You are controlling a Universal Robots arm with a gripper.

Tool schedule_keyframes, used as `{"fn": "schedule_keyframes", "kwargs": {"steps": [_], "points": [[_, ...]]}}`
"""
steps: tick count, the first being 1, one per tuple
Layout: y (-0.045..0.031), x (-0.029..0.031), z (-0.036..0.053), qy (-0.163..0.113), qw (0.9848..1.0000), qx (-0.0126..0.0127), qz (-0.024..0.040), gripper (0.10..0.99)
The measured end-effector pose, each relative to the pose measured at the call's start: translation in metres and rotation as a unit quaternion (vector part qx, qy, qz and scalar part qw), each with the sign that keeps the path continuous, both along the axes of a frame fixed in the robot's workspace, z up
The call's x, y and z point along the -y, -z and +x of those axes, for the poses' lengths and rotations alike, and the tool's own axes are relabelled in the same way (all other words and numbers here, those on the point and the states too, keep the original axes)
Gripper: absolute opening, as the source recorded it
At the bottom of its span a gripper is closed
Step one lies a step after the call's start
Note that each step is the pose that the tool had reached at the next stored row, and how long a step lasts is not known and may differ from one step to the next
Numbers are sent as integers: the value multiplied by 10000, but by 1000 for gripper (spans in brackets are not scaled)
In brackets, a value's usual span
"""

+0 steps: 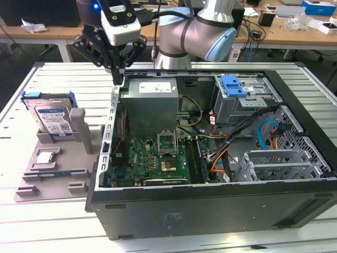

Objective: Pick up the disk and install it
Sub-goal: 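Reach for the disk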

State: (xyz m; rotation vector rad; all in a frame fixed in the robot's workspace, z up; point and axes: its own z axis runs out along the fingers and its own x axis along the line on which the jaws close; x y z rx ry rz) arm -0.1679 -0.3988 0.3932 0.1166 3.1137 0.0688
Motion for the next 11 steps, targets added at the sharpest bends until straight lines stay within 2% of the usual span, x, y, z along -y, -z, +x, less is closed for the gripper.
{"fn": "schedule_keyframes", "kwargs": {"steps": [6, 11], "points": [[1, 0, -77, 0, 10000, 0, 0, 106], [1, 0, -175, 0, 10000, 0, 0, 106]]}}
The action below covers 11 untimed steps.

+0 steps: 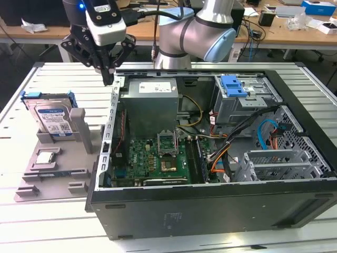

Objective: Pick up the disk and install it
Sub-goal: 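Reach for the disk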

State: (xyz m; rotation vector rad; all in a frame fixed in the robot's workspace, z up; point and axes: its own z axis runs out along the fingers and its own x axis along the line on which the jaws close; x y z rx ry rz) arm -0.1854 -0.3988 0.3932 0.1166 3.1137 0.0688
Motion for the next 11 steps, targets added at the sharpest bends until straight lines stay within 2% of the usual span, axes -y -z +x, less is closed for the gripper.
{"fn": "schedule_keyframes", "kwargs": {"steps": [11], "points": [[0, 0, -92, 0, 10000, 0, 0, 106]]}}
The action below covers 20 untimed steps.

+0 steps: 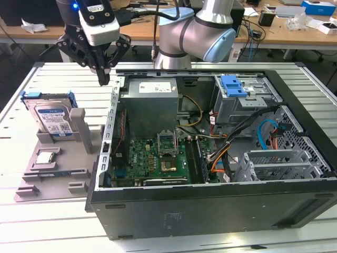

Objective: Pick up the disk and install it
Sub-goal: 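Reach for the disk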

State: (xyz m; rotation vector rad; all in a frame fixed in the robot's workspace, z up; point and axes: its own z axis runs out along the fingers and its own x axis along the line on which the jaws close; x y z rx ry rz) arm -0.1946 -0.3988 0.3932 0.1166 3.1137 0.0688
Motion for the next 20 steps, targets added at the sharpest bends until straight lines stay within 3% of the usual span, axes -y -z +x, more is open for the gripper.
{"fn": "schedule_keyframes", "kwargs": {"steps": [2, 8, 20], "points": [[0, 0, -99, 0, 10000, 0, 0, 106], [0, 0, -186, 0, 10000, 0, 0, 106], [0, 0, -496, 0, 10000, 0, 0, 106]]}}
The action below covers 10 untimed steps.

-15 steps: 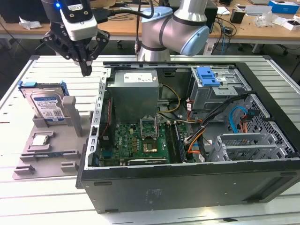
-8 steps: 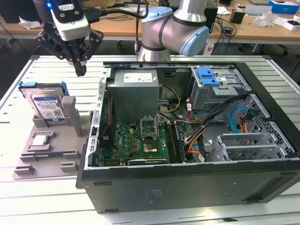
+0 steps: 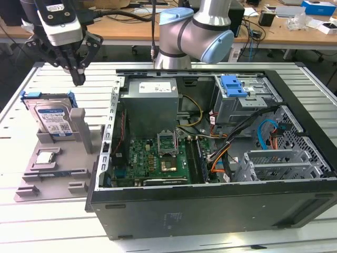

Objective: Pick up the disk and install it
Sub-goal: 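Reach for the disk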

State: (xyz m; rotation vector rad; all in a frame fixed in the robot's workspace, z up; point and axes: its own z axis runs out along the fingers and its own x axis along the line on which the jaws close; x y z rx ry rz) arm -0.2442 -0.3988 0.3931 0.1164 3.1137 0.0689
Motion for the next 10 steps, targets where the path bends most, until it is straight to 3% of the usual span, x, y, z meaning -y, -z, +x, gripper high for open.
{"fn": "schedule_keyframes", "kwargs": {"steps": [10], "points": [[0, 0, -207, 0, 10000, 0, 0, 106]]}}
